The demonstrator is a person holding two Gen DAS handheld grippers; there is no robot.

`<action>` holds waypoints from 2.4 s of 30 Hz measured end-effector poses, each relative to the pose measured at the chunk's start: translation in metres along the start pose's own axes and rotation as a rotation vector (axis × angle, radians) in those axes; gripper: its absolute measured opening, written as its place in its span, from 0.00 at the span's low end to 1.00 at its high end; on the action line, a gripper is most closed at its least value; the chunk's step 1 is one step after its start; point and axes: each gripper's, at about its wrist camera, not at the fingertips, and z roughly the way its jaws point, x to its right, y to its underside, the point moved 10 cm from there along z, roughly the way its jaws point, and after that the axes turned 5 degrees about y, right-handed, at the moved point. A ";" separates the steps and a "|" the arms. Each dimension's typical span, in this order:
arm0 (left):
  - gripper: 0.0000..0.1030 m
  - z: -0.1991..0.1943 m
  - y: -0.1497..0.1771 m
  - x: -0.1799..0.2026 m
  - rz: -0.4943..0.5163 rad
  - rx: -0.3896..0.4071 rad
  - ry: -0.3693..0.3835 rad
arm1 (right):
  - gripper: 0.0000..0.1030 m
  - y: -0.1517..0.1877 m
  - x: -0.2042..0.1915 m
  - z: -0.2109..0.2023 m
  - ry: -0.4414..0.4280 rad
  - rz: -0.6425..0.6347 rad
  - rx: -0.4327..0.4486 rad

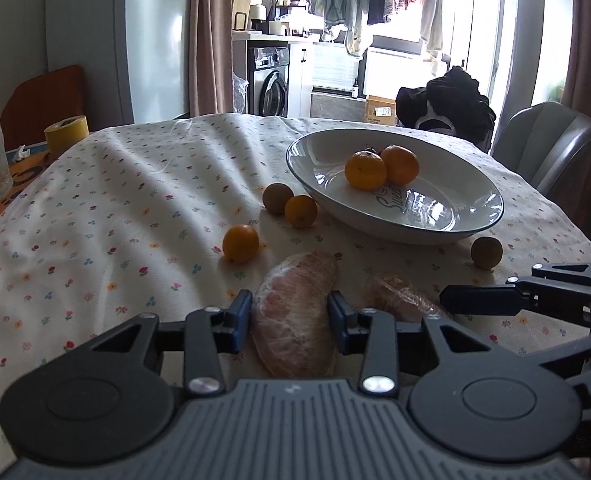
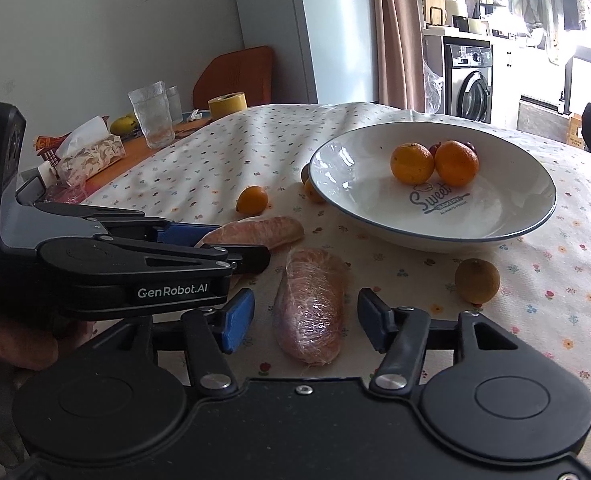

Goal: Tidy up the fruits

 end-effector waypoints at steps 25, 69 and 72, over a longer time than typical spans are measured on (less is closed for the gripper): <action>0.38 -0.036 -0.009 -0.033 -0.120 0.075 0.021 | 0.33 -0.006 0.001 0.000 0.026 0.043 -0.018; 0.38 0.012 -0.090 0.030 0.000 0.116 0.069 | 0.33 -0.087 0.109 -0.016 0.181 0.114 0.167; 0.38 0.019 -0.095 0.031 0.004 0.110 0.063 | 0.33 -0.096 0.113 -0.013 0.178 0.118 0.178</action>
